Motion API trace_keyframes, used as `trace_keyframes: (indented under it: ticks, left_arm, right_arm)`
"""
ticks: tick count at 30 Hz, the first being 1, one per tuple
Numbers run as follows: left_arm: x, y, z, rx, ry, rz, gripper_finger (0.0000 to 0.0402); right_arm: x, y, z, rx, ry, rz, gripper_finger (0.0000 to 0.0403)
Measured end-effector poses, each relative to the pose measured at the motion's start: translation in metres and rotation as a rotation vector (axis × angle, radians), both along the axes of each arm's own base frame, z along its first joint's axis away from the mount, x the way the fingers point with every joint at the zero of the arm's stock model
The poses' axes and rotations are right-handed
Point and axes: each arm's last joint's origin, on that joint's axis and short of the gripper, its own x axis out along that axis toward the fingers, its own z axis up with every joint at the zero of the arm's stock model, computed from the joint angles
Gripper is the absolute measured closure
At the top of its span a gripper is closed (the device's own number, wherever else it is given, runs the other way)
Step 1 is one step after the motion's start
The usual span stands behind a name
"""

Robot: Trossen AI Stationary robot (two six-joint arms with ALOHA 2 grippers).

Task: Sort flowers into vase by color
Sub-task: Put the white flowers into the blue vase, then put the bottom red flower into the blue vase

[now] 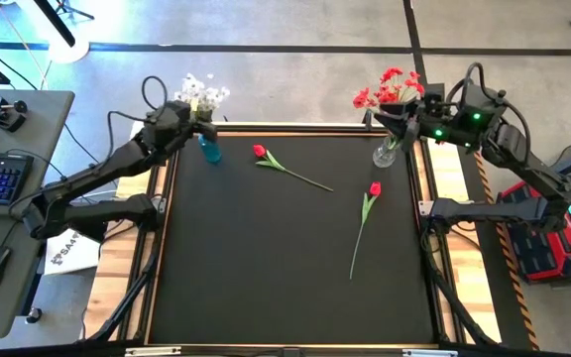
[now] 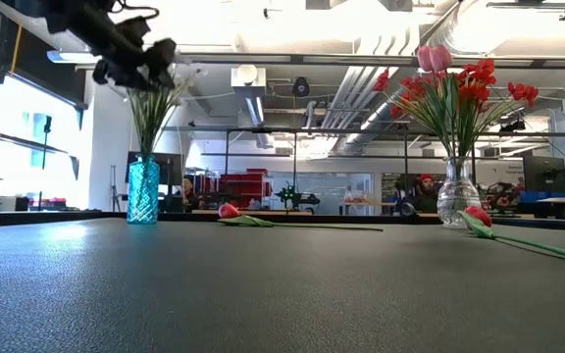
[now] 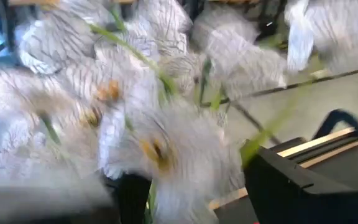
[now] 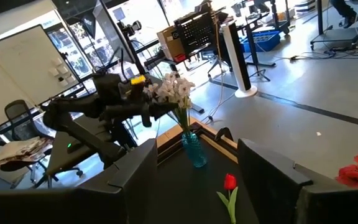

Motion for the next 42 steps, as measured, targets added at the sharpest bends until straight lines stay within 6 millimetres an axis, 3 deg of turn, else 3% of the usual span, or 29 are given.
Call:
trace_keyframes:
  ticks: [12,21,30,37,42]
  left_arm:
    - [-0.006,-0.025,0.035,-0.005,-0.04,-0.186,0.0183]
    - [-0.003,-0.043,0.061,0.057,-0.059,-0.225,0.0183]
    - [-0.002,-0.053,0.091,0.101,0.034,-0.204,0.0183]
    - [0.006,-0.06,0.107,0.123,0.032,-0.235,0.0184]
    - [0.007,-0.069,0.119,0.131,0.052,-0.241,0.0184]
  right_arm:
    - [0.002,0.005,0.0,0.077,-0.031,0.063,0.0194]
    - [0.008,0.016,-0.006,0.118,0.03,0.298,0.0194]
    - [0.009,0.038,-0.051,0.486,0.462,0.357,0.0194]
    - [0.016,0.044,-0.079,0.714,0.718,0.081,0.0194]
    - [0.028,0.052,-0.119,0.83,0.821,-0.017,0.0194]
